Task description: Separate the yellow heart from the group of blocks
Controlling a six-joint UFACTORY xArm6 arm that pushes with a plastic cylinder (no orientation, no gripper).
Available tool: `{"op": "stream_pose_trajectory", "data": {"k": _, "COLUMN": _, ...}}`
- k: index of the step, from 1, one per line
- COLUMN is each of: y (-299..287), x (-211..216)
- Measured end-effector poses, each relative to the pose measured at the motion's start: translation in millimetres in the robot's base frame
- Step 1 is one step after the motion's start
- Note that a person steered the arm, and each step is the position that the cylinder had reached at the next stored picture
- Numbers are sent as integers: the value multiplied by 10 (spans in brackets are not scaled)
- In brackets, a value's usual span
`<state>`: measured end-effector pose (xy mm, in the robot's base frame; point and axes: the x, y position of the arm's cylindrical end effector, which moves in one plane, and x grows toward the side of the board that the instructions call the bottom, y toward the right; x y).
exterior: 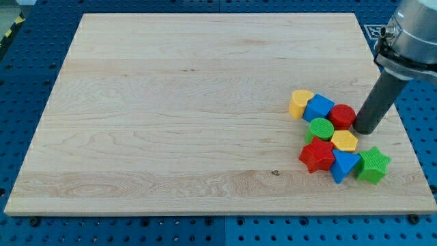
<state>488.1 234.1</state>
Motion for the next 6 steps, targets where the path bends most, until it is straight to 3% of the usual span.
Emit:
{"op": "stream_pose_trajectory", "data": {"k": 2, "y": -265, "x": -263}}
{"op": "stream_pose_trajectory", "data": {"k": 4, "y": -657, "x": -212}}
{"op": "stream_pose_trajectory", "data": {"k": 6, "y": -1367, "x": -301}}
